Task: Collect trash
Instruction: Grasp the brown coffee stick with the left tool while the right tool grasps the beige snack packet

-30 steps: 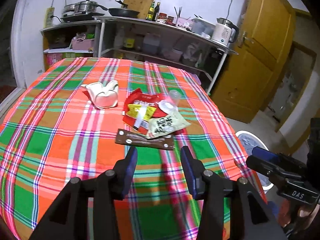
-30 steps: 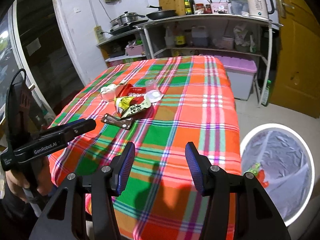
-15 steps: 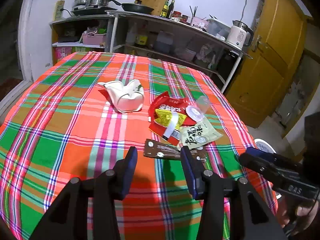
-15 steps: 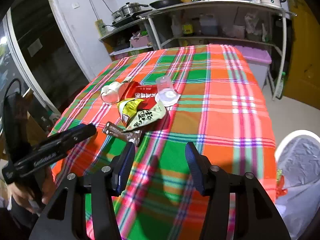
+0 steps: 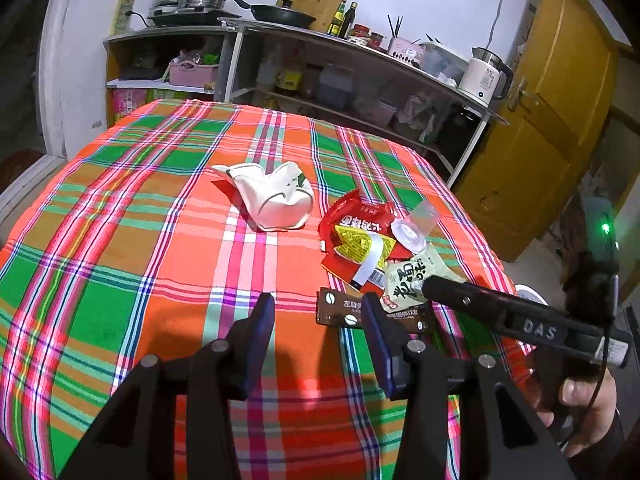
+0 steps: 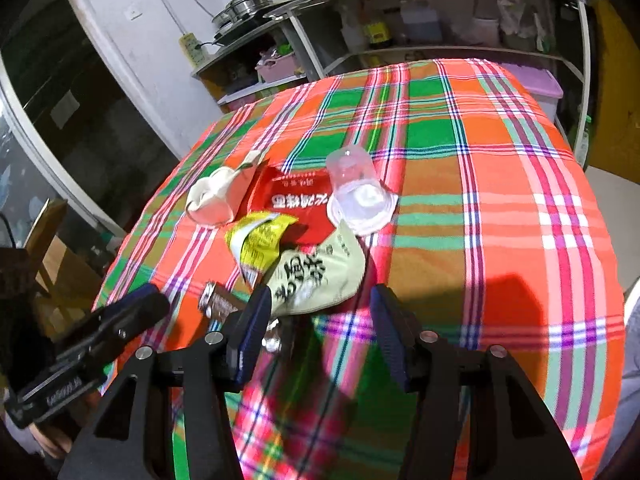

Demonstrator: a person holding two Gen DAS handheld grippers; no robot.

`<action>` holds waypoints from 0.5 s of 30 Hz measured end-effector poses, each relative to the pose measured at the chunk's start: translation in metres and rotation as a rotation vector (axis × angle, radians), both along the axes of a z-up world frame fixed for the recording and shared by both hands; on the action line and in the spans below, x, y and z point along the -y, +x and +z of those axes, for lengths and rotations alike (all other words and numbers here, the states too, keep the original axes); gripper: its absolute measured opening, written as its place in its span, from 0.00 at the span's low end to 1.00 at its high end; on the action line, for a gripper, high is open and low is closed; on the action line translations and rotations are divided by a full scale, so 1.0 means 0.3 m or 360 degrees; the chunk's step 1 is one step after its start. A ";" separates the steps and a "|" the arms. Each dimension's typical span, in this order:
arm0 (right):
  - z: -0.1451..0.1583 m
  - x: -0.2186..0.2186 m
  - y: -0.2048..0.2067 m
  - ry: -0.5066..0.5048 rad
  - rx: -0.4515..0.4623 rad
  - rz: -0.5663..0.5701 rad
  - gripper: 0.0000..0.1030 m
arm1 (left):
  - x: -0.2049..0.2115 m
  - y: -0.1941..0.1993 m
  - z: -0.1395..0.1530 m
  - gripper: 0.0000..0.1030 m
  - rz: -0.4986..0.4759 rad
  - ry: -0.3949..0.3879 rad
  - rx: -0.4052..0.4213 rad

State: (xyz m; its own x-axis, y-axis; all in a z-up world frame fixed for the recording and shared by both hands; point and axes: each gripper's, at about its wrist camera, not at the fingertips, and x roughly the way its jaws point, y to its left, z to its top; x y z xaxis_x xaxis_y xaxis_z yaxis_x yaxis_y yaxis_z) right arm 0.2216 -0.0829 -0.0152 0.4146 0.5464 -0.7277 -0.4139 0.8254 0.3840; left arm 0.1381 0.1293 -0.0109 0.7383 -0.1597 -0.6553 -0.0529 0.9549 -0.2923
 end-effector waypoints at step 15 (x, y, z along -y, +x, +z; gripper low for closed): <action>0.028 0.064 0.005 0.0033 0.0051 -0.0099 0.09 | 0.026 0.094 -0.012 0.48 -0.0086 0.0024 -0.0016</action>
